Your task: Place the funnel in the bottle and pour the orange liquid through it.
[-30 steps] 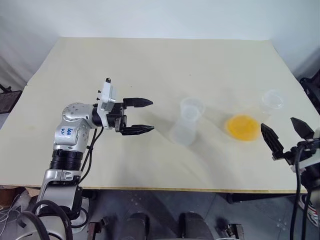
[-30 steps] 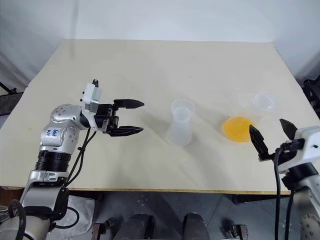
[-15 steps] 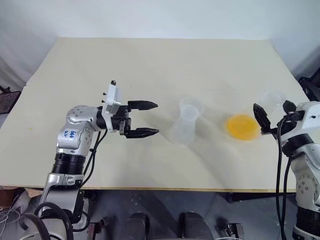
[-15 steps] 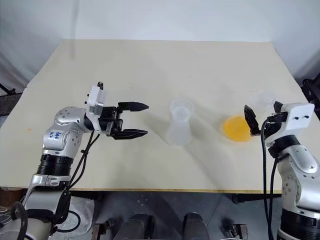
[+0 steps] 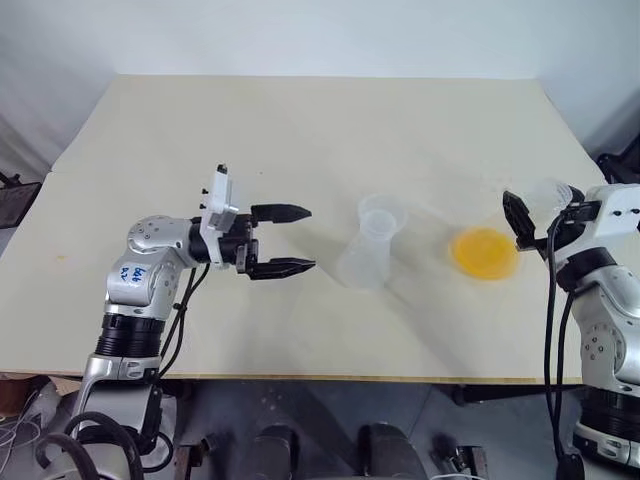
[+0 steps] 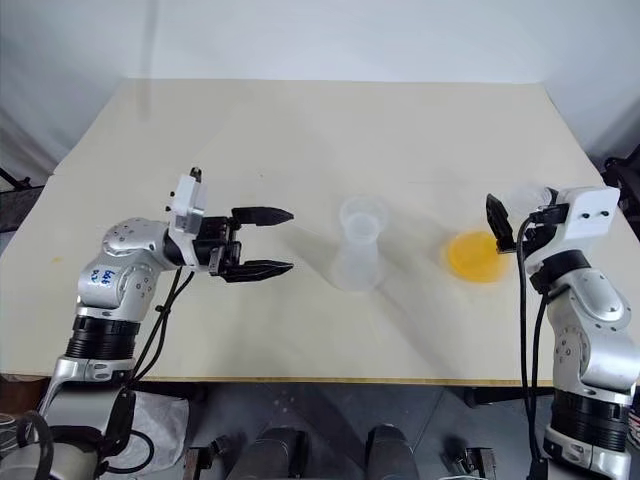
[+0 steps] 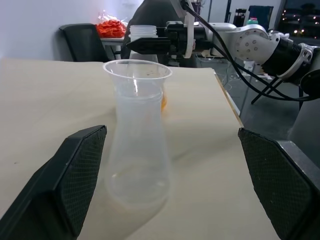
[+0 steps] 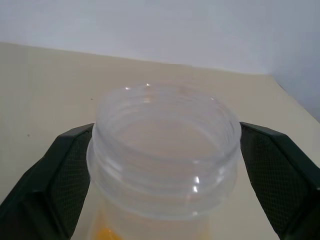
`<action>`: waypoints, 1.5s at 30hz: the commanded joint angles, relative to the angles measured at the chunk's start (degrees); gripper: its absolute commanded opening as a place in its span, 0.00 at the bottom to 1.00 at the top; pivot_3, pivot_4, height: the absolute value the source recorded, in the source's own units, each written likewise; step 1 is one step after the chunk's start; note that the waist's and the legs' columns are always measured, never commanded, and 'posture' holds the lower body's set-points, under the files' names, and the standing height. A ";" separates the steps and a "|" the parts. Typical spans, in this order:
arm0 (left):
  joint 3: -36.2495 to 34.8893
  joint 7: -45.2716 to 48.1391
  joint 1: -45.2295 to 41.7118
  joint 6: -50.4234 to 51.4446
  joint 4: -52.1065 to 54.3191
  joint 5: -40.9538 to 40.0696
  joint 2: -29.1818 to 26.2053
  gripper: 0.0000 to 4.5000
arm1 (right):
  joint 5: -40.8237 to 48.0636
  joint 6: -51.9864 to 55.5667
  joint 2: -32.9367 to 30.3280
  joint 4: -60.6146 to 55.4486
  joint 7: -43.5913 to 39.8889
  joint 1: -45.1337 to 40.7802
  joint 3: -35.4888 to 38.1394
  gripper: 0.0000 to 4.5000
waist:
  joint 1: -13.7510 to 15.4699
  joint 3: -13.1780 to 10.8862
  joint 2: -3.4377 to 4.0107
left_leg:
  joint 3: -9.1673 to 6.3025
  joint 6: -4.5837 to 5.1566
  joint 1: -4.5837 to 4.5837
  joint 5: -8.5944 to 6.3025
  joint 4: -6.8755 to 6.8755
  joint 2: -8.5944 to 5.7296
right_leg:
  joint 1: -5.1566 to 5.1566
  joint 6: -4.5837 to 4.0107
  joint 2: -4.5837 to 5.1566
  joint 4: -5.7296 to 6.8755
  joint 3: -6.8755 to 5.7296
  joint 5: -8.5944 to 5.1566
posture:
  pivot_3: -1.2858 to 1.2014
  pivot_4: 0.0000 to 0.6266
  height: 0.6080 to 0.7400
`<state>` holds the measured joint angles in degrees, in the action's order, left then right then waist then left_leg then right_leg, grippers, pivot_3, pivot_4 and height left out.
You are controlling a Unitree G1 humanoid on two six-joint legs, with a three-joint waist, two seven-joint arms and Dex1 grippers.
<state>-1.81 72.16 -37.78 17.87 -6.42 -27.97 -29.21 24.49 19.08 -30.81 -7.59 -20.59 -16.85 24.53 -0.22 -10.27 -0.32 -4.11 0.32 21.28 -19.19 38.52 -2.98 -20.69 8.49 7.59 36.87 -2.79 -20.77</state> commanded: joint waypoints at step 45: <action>1.18 2.99 -6.37 -6.42 -9.25 0.91 2.34 1.00 | -11.81 19.33 -15.52 -30.27 -0.45 -13.01 -22.56 0.60 | 0.15 -0.05 0.06 | -0.02 -0.02 0.40 0.01 -0.06 -0.09 | -0.48 0.00 0.05 0.04 0.00 0.00 | 0.52 0.24 1.00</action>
<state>-0.59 74.58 -42.67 12.82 -15.47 -27.00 -27.09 15.41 39.85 -45.08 -35.87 -20.72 -28.66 1.96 -0.07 -10.32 -0.26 -4.13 0.30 21.70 -19.18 38.44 -3.09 -21.21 8.49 7.65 36.93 -2.79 -20.77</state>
